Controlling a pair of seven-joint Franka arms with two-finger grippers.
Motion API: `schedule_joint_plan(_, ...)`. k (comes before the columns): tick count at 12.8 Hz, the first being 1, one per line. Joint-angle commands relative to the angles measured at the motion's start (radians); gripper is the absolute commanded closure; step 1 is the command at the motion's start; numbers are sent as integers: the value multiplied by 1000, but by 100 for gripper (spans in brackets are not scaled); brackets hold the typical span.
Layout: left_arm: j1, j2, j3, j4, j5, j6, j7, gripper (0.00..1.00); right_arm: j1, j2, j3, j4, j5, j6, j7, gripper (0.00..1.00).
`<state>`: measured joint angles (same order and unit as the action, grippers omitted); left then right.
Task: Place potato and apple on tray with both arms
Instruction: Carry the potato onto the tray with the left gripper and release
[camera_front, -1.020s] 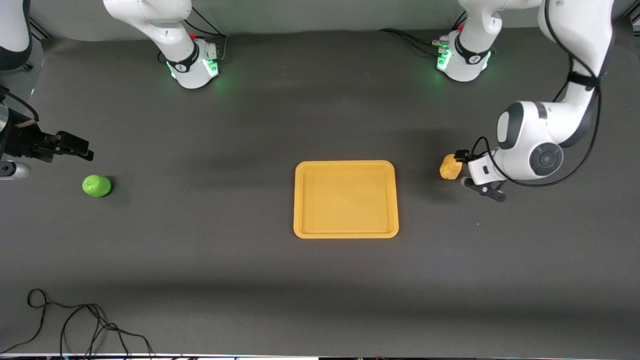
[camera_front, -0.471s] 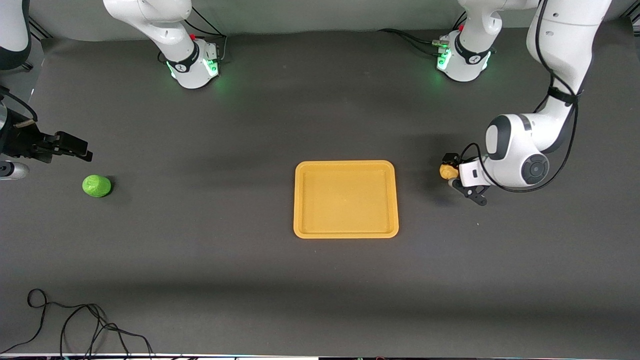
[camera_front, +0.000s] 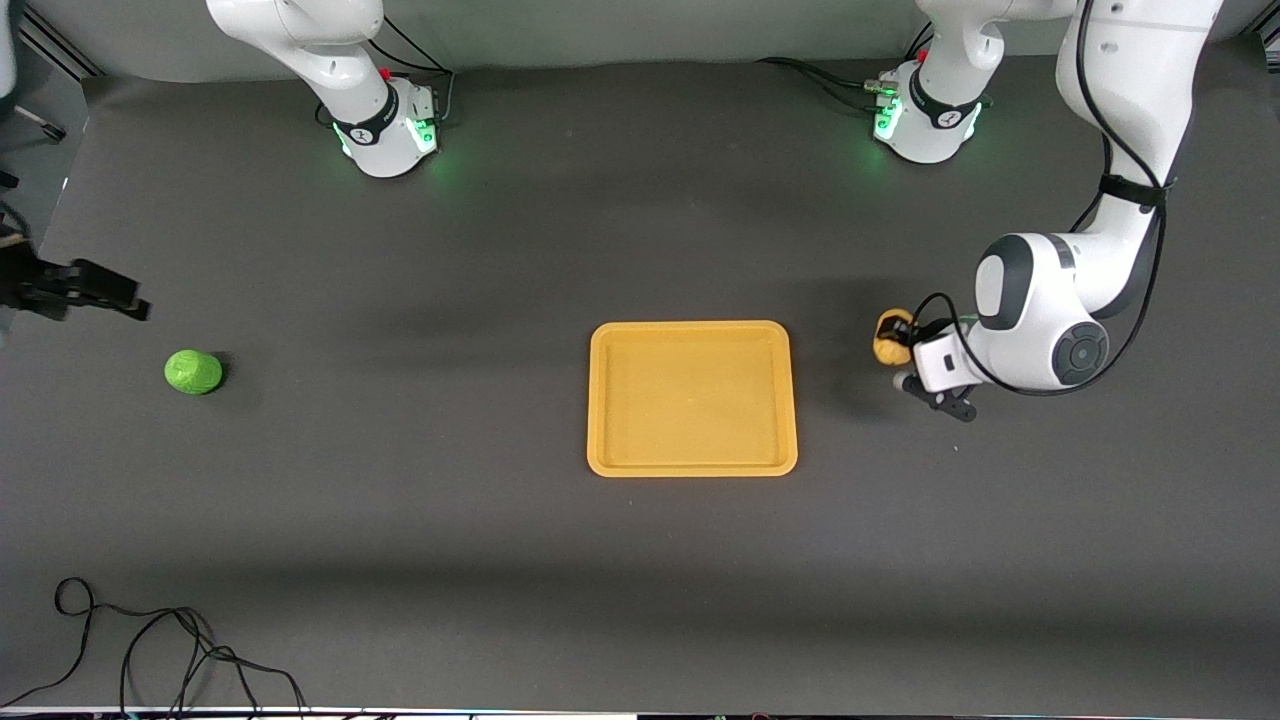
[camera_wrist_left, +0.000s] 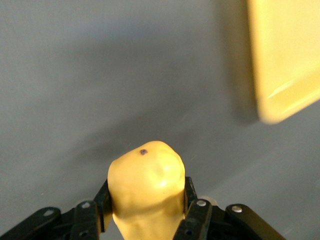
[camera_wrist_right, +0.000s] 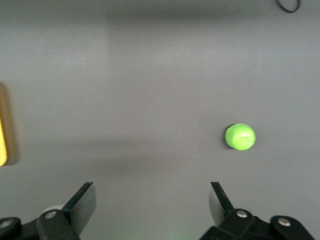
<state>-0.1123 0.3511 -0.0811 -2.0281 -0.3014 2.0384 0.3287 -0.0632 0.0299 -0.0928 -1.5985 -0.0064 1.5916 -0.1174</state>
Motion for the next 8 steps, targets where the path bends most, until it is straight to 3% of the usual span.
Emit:
schedule_joint_plan(1, -146, 72, -20, 165, -8, 14, -367, 92, 2, -7, -140, -29, -4, 48, -184, 0)
schedule_joint_plan(5, -272, 198, -22, 259, -5, 173, -647, 87, 2, -15, -304, -99, 11, 122, -353, 0)
schedule_joint_plan(8, -314, 252, -17, 264, 94, 218, -734, 69, 2, -16, -343, -226, 19, 259, -402, 0)
